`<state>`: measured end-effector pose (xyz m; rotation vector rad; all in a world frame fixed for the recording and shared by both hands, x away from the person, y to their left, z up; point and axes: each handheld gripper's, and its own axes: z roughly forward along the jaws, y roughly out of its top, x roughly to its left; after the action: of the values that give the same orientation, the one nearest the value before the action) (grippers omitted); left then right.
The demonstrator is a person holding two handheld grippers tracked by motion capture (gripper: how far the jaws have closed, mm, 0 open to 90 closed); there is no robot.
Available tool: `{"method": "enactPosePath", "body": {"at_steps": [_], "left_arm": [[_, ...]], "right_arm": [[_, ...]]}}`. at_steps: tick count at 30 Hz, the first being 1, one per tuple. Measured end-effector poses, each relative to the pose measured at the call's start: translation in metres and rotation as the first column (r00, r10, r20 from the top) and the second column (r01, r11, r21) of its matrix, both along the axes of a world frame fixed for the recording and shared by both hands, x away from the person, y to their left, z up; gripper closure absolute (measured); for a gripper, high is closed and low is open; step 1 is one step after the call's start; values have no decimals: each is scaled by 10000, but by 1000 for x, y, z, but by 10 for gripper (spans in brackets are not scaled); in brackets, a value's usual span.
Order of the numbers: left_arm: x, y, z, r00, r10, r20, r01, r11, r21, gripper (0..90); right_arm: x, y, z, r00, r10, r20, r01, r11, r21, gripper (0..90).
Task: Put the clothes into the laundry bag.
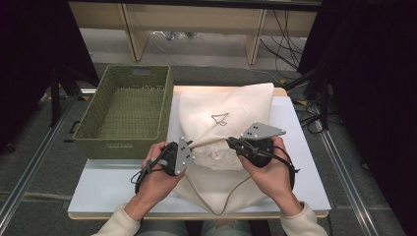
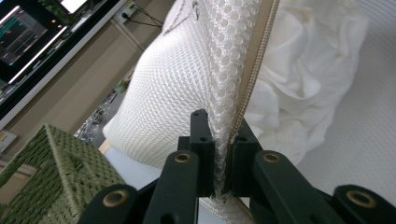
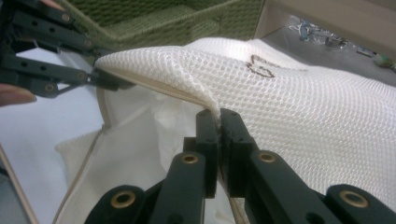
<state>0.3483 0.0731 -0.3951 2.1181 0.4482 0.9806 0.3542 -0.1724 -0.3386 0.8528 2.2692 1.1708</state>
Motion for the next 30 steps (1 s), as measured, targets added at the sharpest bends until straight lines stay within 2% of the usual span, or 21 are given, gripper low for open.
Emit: {"method": "enactPosePath", "body": {"at_steps": [3, 4, 5, 6, 9, 10, 12, 13, 14, 16, 18, 19, 20, 23, 28, 29, 30], "left_arm": [[-3, 0, -4, 9997, -176, -161, 179, 9996, 209, 822], [-4, 0, -6, 9994, -259, -217, 267, 9990, 354, 820], [-5, -1, -9, 9994, -295, -186, 303, 9985, 445, 818], [-6, -1, -11, 9990, -388, -239, 401, 9976, 573, 817], [-8, -3, -19, 9971, -637, -412, 677, 9924, 1025, 811], [-9, -4, -21, 9969, -674, -411, 710, 9929, 951, 810], [-10, -4, -22, 9959, -795, -440, 847, 9877, 1318, 808], [-11, -5, -23, 9942, -883, -606, 962, 9851, 1424, 806], [-11, -5, -25, 9948, -870, -526, 935, 9864, 1352, 804], [-12, -5, -26, 9937, -910, -650, 997, 9842, 1462, 803], [-13, -5, -28, 9919, -1055, -701, 1154, 9806, 1582, 801], [-14, -5, -30, 9909, -1079, -804, 1195, 9805, 1562, 801], [-14, -5, -32, 9900, -1126, -847, 1254, 9783, 1651, 799], [-16, -6, -38, 9867, -1246, -1045, 1427, 9717, 1884, 792], [-17, -8, -48, 9812, -1348, -1383, 1605, 9673, 1964, 786], [-18, -8, -50, 9798, -1384, -1447, 1657, 9661, 1982, 786], [-18, -8, -51, 9791, -1383, -1488, 1663, 9664, 1960, 786]], "right_arm": [[-5, -2, -5, 9988, 176, -466, -188, 9995, -248, 871], [-5, -3, -8, 9992, 312, -248, -322, 9987, -396, 871], [-6, -3, -11, 9977, 294, -619, -317, 9988, -369, 870], [-7, -4, -13, 9963, 394, -759, -432, 9978, -499, 869], [-6, -6, -22, 9928, 550, -1063, -640, 9945, -826, 867], [-7, -7, -25, 9914, 487, -1212, -594, 9945, -865, 867], [-8, -8, -28, 9881, 293, -1512, -442, 9944, -962, 867], [-7, -8, -31, 9877, 422, -1502, -582, 9929, -1040, 867], [-8, -9, -33, 9861, 320, -1631, -495, 9933, -1042, 867], [-7, -9, -37, 9841, 449, -1720, -663, 9905, -1209, 867], [-9, -9, -42, 9834, 231, -1798, -460, 9912, -1243, 866], [-9, -9, -45, 9782, 420, -2035, -714, 9876, -1395, 865], [-9, -8, -49, 9790, 410, -1998, -694, 9881, -1373, 865], [-10, -8, -58, 9722, 347, -2317, -728, 9847, -1580, 864], [-10, -7, -70, 9591, 377, -2806, -935, 9777, -1882, 862], [-9, -6, -73, 9598, 396, -2780, -956, 9769, -1910, 862], [-8, -5, -75, 9536, 307, -2994, -947, 9749, -2016, 862]]}}
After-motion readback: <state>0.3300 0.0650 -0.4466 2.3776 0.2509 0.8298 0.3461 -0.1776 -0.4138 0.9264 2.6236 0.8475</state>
